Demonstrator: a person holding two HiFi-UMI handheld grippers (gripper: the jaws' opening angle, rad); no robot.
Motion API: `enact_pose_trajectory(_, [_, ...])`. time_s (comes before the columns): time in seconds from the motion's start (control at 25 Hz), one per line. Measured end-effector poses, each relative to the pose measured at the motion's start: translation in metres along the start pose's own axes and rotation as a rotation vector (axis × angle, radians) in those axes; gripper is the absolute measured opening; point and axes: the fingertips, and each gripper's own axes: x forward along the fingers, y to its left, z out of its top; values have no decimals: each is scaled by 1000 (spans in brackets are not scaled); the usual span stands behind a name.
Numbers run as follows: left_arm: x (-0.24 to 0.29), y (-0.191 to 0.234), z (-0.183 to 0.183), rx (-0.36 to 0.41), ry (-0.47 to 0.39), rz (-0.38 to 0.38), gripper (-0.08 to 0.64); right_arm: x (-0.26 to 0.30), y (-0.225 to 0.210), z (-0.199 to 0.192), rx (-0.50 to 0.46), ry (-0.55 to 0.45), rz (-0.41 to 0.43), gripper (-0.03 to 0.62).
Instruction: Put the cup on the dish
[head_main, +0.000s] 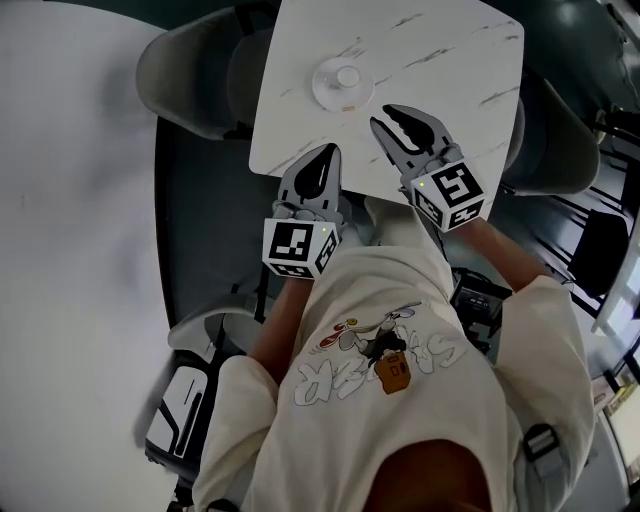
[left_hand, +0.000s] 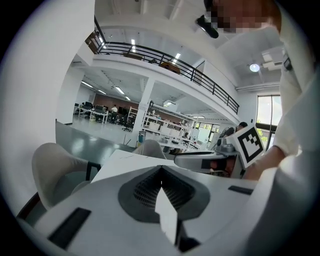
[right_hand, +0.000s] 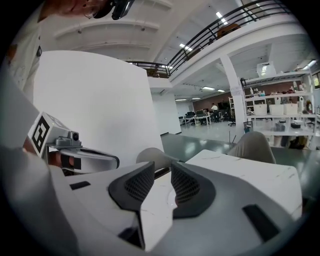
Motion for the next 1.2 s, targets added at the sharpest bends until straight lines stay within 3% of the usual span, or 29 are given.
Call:
enact_pose_trajectory(0.4, [-29,-4,36,-20,-48,1,2,-28,7,47,73,-82,-41,109])
enact_pose_trajectory(0.64, [-24,-5,54,-39,-100,-17,2,-40,11,67,31,-111,-49,109])
enact_pose_trajectory(0.72, [-25,-10,53,-54,-103,-26,2,-47,15,69,14,-105,-54,58])
enact_pose_trajectory(0.8, [-27,-18,55,-52,-100,-49,2,-54,17,73,2,-109,-68,47])
enact_pose_trajectory(1.2, [-21,-29,66,-31,-100,-82,2,-57,21,82,21,-127,-60,37])
